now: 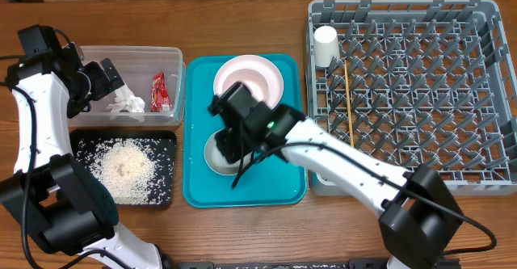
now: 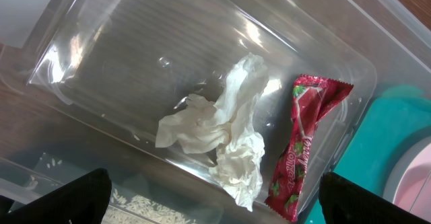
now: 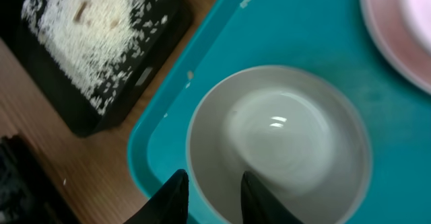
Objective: Sort waste into correct bins and load items into the dishwasher
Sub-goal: 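Reach right gripper to white bowl on teal tray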
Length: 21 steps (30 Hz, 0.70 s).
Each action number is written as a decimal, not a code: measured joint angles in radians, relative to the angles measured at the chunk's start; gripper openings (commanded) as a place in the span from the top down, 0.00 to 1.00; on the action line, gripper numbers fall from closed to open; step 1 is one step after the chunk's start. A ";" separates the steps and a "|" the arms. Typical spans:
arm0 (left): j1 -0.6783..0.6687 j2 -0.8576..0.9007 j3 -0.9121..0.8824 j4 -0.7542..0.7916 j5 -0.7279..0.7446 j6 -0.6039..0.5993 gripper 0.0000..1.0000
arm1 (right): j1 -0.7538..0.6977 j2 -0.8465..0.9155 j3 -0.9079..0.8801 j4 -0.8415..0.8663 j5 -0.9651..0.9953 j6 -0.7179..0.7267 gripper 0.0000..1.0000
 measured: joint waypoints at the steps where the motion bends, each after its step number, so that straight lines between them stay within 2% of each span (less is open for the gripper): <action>1: 0.000 0.000 0.000 0.000 0.000 0.000 0.00 | 0.017 0.000 -0.010 0.006 0.000 0.000 0.72; 6: 0.000 0.000 0.000 0.000 0.000 0.000 0.00 | 0.077 0.002 -0.043 0.009 0.030 0.000 0.73; 13: 0.000 0.000 0.000 0.000 0.000 0.000 0.00 | 0.091 0.002 -0.048 0.033 0.084 0.000 0.73; 21: 0.000 0.000 0.000 0.000 0.000 0.000 0.00 | 0.127 0.002 -0.100 0.123 0.096 0.000 0.73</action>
